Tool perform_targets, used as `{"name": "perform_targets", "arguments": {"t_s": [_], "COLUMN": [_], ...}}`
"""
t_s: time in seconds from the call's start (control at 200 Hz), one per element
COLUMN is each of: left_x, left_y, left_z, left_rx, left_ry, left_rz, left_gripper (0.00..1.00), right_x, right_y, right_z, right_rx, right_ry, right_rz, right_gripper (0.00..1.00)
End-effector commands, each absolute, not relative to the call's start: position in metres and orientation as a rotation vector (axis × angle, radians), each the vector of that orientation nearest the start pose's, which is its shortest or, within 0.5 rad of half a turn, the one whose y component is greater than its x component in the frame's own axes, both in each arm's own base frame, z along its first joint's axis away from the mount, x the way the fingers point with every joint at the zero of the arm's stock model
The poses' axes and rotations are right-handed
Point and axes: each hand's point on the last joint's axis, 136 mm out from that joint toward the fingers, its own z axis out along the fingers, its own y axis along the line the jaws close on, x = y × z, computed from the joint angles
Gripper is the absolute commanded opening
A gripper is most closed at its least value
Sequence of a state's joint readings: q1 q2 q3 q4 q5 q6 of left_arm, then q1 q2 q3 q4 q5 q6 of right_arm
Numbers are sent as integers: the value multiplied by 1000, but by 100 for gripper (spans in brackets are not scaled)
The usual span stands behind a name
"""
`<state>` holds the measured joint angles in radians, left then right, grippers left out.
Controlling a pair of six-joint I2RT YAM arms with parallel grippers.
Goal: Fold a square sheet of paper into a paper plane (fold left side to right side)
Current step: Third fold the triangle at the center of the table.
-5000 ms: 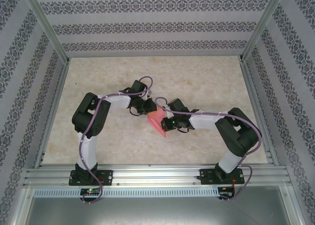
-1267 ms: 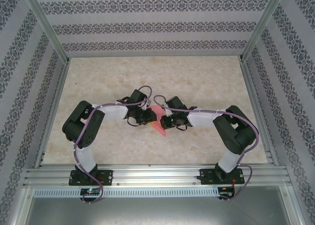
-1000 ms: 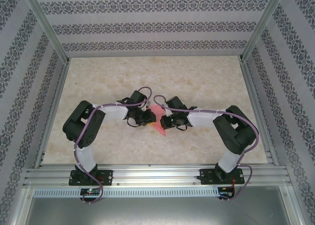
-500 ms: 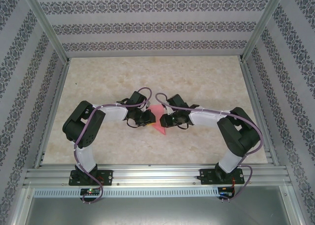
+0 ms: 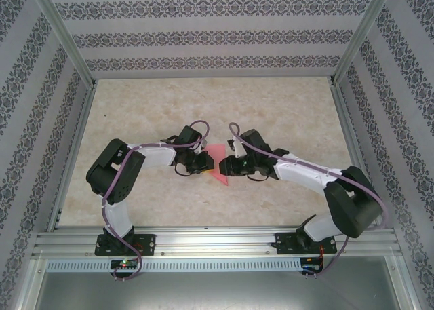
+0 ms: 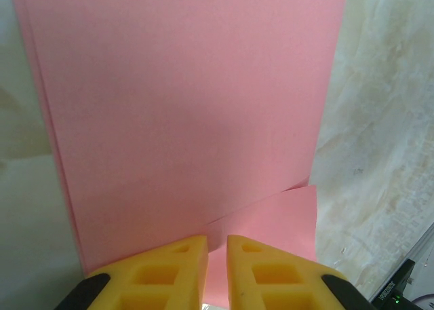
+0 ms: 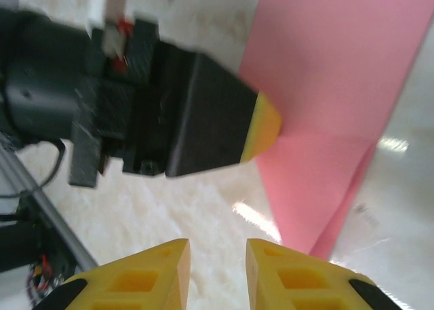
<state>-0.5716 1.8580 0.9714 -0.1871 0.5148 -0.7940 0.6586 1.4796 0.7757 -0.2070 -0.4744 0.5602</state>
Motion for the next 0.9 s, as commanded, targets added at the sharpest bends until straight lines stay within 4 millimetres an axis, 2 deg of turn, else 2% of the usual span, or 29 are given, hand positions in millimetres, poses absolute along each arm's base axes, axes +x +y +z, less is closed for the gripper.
{"name": "perform_targets", "arguments": {"t_s": [0.0, 0.285, 0.894], "left_x": [273, 274, 275], "left_y": [-269, -270, -270], "left_z": [-17, -17, -19], "left_rx": [-157, -150, -144], "left_ry": [3012, 3014, 3020], "left_rz": [-876, -870, -860], "left_gripper": [19, 18, 17], "right_x": [229, 230, 214], "right_y": [300, 290, 272], "right_z": [78, 40, 8], "right_rx": [-304, -251, -192], "right_ry": [2696, 2826, 2977], "right_rz": [1170, 1080, 969], "right_gripper": [28, 27, 26]}}
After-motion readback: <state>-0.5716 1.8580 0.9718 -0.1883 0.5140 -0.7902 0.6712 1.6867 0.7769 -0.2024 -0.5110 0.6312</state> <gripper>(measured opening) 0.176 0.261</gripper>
